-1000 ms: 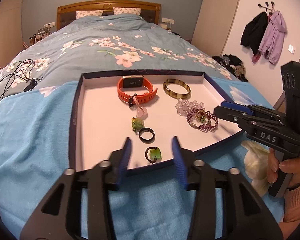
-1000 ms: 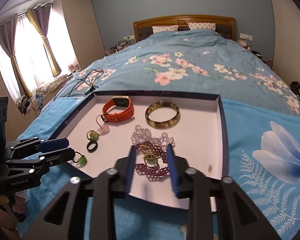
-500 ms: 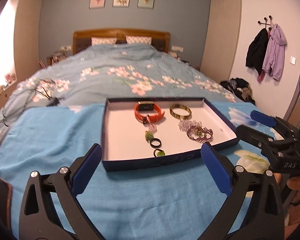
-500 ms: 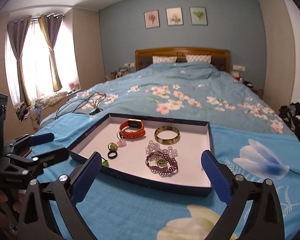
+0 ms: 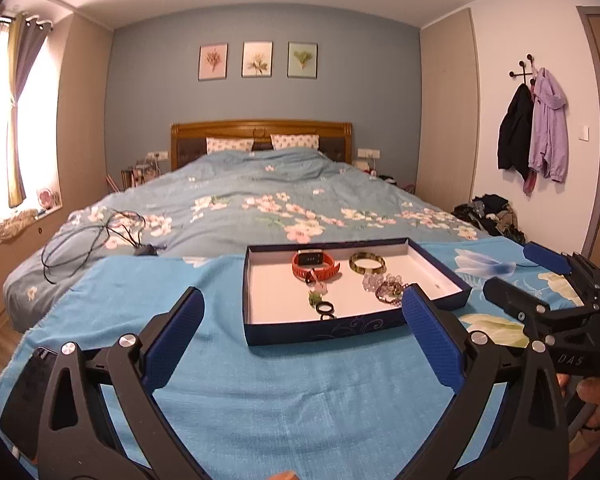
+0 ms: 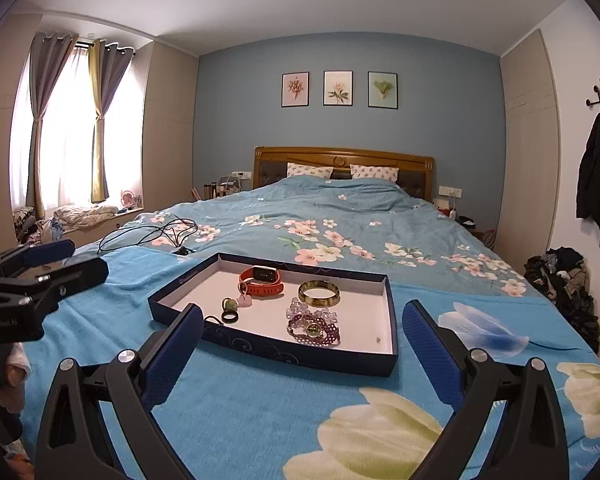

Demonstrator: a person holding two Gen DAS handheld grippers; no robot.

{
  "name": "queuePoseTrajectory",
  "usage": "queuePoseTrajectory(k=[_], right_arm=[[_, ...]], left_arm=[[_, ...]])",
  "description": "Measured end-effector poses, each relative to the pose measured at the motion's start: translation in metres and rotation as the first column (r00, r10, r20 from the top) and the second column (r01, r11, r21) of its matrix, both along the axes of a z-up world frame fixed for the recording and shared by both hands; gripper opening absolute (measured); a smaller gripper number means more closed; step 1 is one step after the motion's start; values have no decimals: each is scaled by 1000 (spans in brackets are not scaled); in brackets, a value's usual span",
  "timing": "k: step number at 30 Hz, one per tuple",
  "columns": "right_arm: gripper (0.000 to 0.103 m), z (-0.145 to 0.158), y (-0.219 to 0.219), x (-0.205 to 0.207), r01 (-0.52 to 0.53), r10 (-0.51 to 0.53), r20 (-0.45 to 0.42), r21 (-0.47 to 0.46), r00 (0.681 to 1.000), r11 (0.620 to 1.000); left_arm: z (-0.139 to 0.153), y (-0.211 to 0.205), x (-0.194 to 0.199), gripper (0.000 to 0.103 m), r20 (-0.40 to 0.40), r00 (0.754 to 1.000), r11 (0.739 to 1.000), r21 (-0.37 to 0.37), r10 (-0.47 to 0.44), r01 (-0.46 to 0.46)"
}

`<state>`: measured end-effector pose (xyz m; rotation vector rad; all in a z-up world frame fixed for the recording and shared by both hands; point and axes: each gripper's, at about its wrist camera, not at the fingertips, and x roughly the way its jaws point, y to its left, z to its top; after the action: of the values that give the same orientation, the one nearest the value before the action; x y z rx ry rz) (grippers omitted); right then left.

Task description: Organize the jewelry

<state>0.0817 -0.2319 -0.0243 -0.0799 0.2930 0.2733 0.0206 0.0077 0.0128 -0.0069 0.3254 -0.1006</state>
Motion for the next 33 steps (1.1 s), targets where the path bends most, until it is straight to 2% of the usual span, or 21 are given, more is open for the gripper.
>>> queuePoseTrajectory(k=[11,17,23,33], right_arm=[[96,4,-9,-16,61,-62,40,34,997,998],[96,11,-15,-27,68,-75,82,77,994,995],[96,13,-18,-30,88,-97,87,96,991,991],[96,17,-23,-34,117,-128,116,100,985,988]], left_arm=[[6,-3,-32,97,78,996,999,-31,42,-40],[7,-6,-39,97,99,993,998,-34,59,-56],[12,-8,-43,97,137,989,998,-35,64,-60],[12,-8,-43,97,132,989,997,-52,61,-55]])
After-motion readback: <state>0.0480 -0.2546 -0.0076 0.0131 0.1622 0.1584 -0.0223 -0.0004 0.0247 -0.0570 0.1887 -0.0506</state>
